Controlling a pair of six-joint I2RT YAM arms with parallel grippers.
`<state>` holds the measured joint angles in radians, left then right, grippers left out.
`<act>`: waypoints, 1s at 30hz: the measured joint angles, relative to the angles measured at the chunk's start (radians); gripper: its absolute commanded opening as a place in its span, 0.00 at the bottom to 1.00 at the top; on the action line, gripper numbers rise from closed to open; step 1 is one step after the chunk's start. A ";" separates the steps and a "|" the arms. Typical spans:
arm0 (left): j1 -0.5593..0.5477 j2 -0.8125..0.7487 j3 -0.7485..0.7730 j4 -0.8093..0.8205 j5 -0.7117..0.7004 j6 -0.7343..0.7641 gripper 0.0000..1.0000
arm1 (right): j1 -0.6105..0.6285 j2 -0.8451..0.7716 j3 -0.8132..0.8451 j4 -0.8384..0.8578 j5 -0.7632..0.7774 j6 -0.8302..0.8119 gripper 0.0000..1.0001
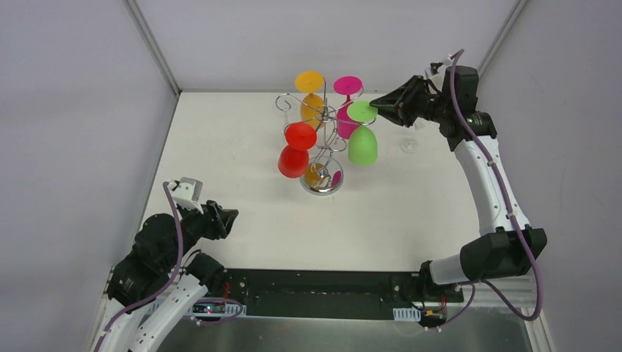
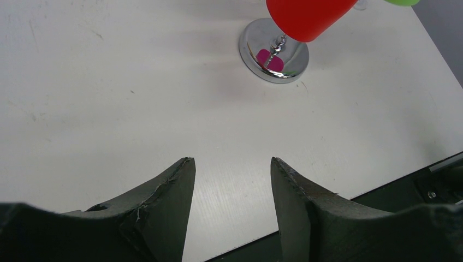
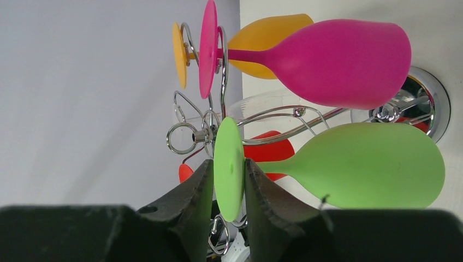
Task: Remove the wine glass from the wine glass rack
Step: Pick up the wine glass from the wine rack.
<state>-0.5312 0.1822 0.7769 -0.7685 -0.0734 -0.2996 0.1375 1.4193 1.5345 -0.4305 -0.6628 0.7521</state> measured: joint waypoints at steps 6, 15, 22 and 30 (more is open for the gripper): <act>0.000 0.000 0.000 0.000 0.000 0.000 0.54 | 0.002 0.000 -0.011 0.011 -0.018 0.018 0.20; 0.000 0.000 0.000 0.000 -0.001 0.000 0.55 | 0.003 -0.002 -0.018 0.026 -0.033 0.028 0.00; 0.000 0.000 0.000 0.000 -0.007 0.000 0.54 | 0.002 -0.007 -0.027 0.032 -0.034 0.034 0.00; 0.000 0.000 0.000 0.000 -0.007 0.000 0.54 | 0.002 -0.035 -0.043 0.055 -0.032 0.056 0.00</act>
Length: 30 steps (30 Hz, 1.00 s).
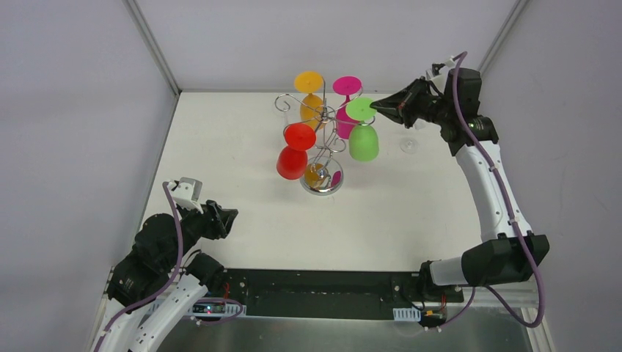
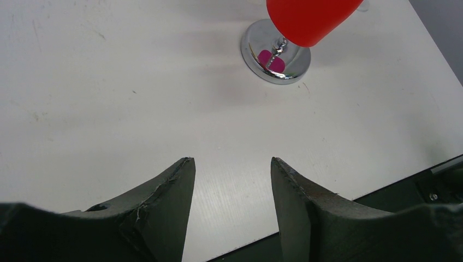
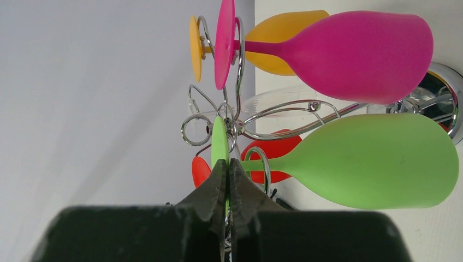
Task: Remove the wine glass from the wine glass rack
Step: Pick up the wine glass from the wine rack.
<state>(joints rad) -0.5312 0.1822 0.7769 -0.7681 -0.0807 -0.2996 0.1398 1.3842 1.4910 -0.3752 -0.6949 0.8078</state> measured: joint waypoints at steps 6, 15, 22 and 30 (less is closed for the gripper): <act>0.000 0.000 0.000 0.000 0.000 0.000 0.55 | -0.005 -0.014 0.000 0.001 0.002 -0.001 0.00; 0.000 0.000 0.000 0.000 0.000 0.000 0.54 | -0.034 -0.051 -0.013 -0.008 0.001 -0.008 0.00; 0.000 0.000 0.000 0.000 0.000 0.000 0.54 | -0.045 -0.083 -0.051 -0.024 -0.010 -0.009 0.00; 0.000 0.000 0.000 0.000 0.000 0.000 0.55 | -0.046 -0.095 -0.068 -0.027 -0.028 -0.005 0.00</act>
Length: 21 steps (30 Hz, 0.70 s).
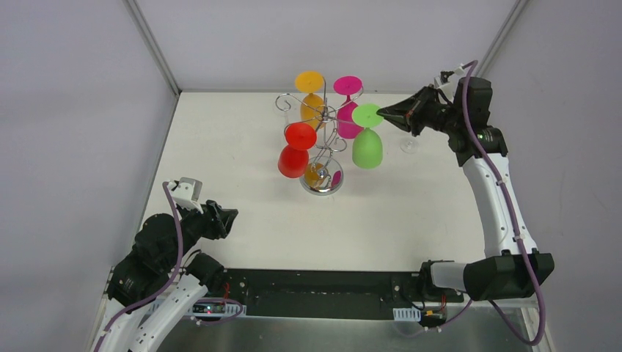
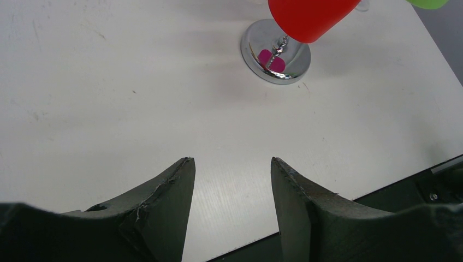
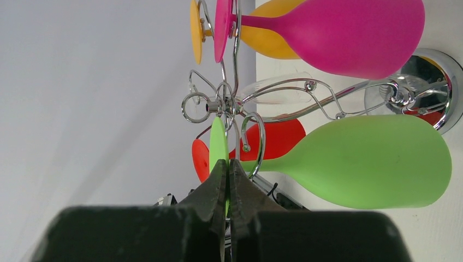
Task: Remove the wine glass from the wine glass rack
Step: Pick up the wine glass from the wine rack.
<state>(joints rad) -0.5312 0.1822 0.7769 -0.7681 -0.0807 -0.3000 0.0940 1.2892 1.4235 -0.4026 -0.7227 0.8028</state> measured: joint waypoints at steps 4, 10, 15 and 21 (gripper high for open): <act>0.000 0.000 0.000 0.000 0.000 0.000 0.55 | 0.005 -0.005 -0.006 0.006 0.000 0.008 0.00; 0.000 0.000 0.000 0.000 0.000 0.000 0.55 | 0.037 -0.004 -0.006 0.010 0.007 0.013 0.00; 0.000 -0.001 0.000 0.000 0.000 0.000 0.55 | 0.059 0.005 -0.002 0.015 0.031 0.024 0.00; 0.000 -0.009 0.000 0.000 -0.002 0.000 0.55 | 0.083 0.047 0.026 0.015 0.045 0.039 0.00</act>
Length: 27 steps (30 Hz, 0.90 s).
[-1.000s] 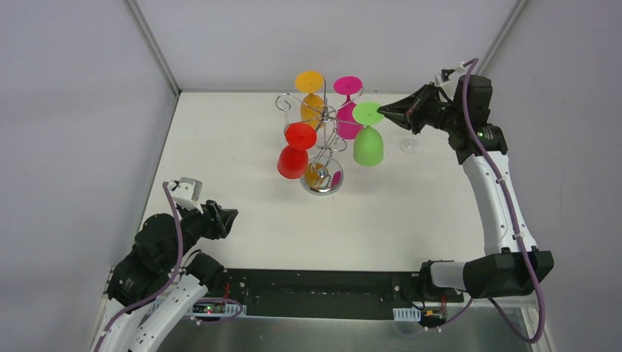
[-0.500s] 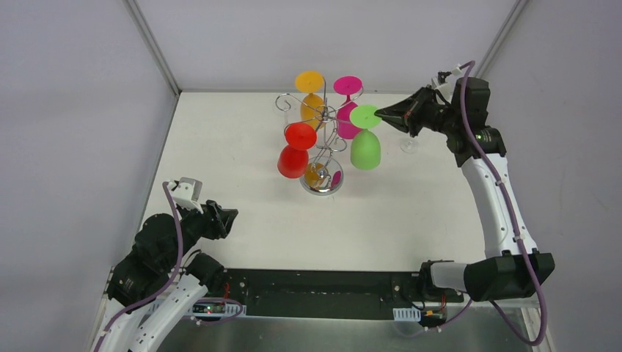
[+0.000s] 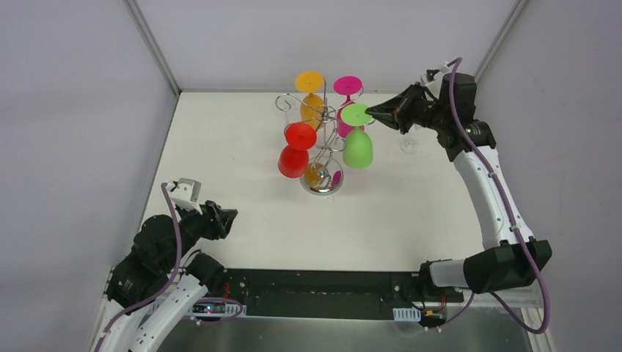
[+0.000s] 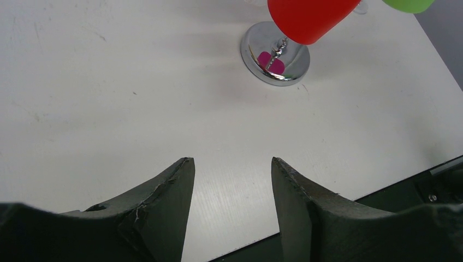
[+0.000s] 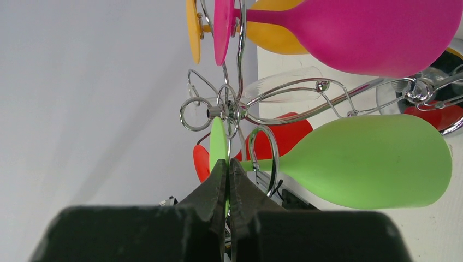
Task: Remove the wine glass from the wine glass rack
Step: Pick up the wine glass from the wine rack.
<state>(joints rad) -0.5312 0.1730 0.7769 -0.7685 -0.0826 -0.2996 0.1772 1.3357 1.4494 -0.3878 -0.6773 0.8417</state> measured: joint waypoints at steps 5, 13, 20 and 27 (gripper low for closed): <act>0.000 -0.003 0.000 0.000 -0.001 0.000 0.55 | 0.013 0.022 0.016 -0.001 0.021 0.011 0.00; 0.000 -0.003 0.000 0.000 -0.003 0.000 0.55 | 0.015 0.040 0.021 0.008 0.063 0.045 0.00; 0.000 -0.003 0.000 0.000 -0.005 0.000 0.55 | 0.015 0.065 0.022 0.019 0.105 0.075 0.00; 0.000 -0.003 0.000 0.000 -0.006 0.000 0.55 | 0.014 0.068 0.031 0.041 0.146 0.096 0.00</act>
<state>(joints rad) -0.5312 0.1696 0.7769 -0.7685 -0.0883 -0.3000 0.1909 1.4036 1.4799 -0.3470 -0.5316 0.9379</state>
